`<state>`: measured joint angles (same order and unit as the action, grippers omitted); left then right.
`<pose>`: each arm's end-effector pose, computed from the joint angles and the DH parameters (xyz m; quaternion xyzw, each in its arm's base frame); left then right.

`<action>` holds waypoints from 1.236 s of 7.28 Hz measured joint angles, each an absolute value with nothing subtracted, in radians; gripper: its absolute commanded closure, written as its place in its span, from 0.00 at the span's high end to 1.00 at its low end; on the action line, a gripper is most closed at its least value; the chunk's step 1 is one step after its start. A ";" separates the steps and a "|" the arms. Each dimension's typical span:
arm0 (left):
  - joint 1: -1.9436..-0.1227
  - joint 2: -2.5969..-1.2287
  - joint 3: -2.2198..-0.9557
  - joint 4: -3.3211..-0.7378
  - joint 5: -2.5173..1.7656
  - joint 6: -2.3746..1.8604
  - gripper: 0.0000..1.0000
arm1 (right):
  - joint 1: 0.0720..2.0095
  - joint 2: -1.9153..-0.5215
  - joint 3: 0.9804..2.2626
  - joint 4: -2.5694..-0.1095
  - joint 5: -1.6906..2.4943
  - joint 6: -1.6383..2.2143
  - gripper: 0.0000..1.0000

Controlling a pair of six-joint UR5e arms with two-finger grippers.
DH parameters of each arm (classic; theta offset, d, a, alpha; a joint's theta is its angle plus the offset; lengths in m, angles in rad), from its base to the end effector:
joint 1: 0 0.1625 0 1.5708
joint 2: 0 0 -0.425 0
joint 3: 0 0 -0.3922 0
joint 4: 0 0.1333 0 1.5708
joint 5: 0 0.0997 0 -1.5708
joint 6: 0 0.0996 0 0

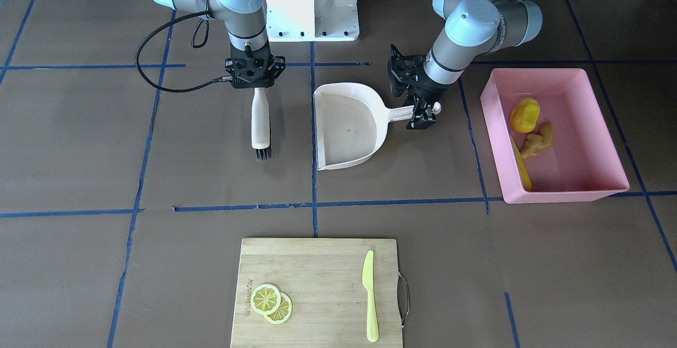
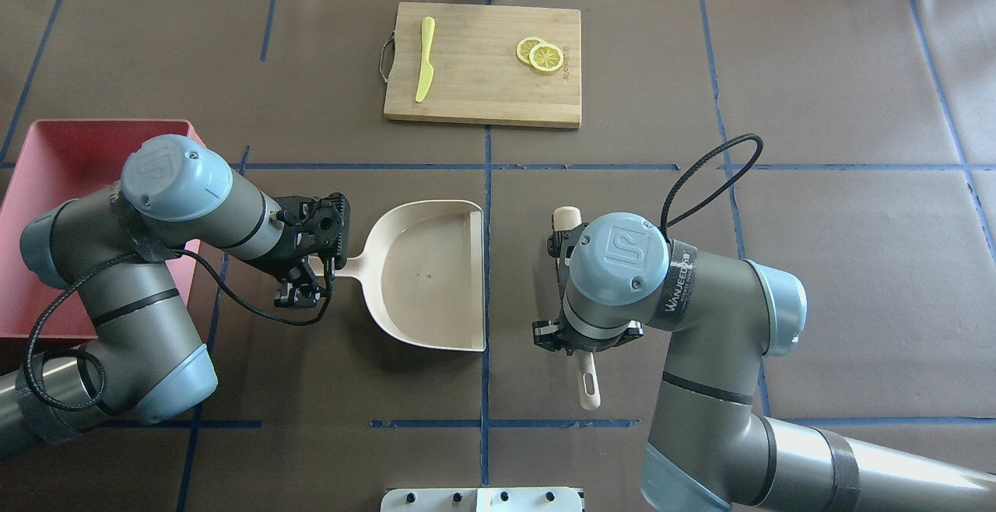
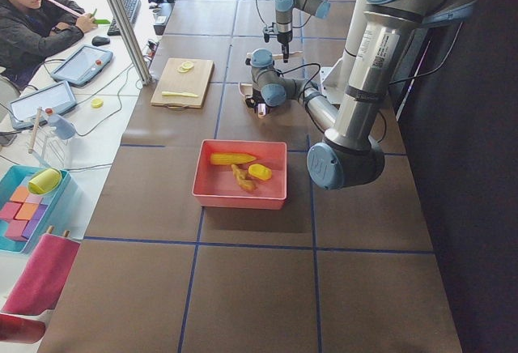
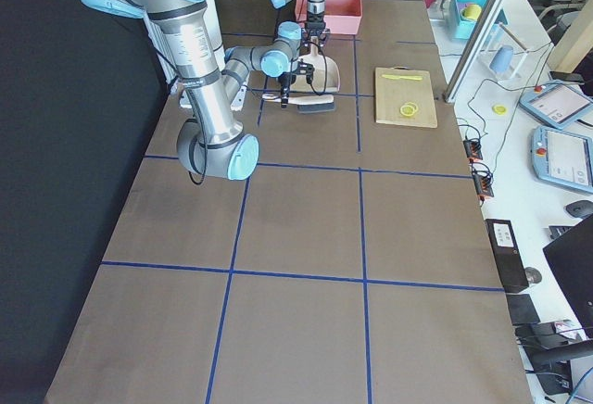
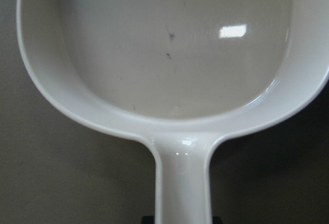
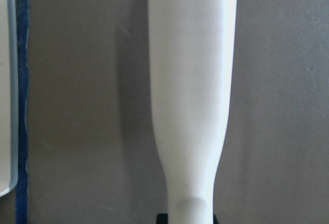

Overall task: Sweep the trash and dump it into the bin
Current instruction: 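Carry the empty dustpan back and lower it onto the table, then open the left gripper, release the dustpan and lift away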

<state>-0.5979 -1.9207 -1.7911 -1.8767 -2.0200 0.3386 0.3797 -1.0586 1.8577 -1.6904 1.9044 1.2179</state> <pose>0.4523 -0.4170 0.3309 0.3300 0.3206 0.6132 0.6421 -0.5371 -0.3228 0.2624 -0.0285 -0.3629 -0.0429 0.9304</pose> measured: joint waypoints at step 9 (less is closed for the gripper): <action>-0.983 -1.869 -1.927 -1.553 -2.070 0.297 1.00 | 0.430 -1.070 1.862 -1.692 1.916 1.151 0.00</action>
<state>-0.9833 -1.8690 -1.9274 -1.5529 -2.0702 0.2972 0.4304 -1.0704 1.8620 -1.6921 1.9162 1.1509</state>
